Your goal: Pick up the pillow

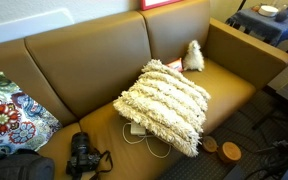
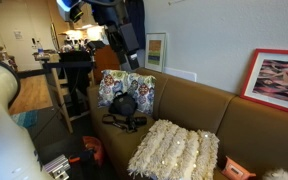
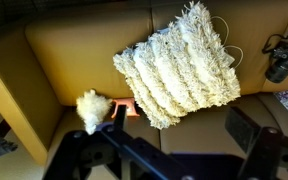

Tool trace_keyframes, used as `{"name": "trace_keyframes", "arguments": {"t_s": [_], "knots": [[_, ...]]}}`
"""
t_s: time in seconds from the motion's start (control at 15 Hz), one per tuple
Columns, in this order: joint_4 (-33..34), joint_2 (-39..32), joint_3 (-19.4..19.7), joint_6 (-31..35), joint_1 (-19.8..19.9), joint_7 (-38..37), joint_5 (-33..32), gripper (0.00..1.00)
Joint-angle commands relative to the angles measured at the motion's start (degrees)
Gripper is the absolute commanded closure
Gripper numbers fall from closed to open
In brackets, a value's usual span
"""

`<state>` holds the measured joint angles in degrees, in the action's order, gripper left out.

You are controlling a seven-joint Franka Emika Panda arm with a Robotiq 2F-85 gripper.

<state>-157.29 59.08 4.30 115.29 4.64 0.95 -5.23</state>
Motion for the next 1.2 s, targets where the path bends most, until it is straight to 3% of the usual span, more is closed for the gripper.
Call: {"name": "trace_keyframes", "arguments": {"t_s": [0.0, 0.33, 0.8, 1.13], "knots": [[-0.7, -0.3, -0.4, 1.1, -0.1, 0.0, 0.3, 0.0], [-0.9, -5.5, -1.7, 9.1, 1.9, -2.6, -1.6, 0.0], [4.6, -27.9, -2.3, 31.6, 7.7, -7.3, -7.3, 0.0], [10.8, -45.2, -2.4, 43.1, 13.3, -9.9, -13.3, 0.0]]}}
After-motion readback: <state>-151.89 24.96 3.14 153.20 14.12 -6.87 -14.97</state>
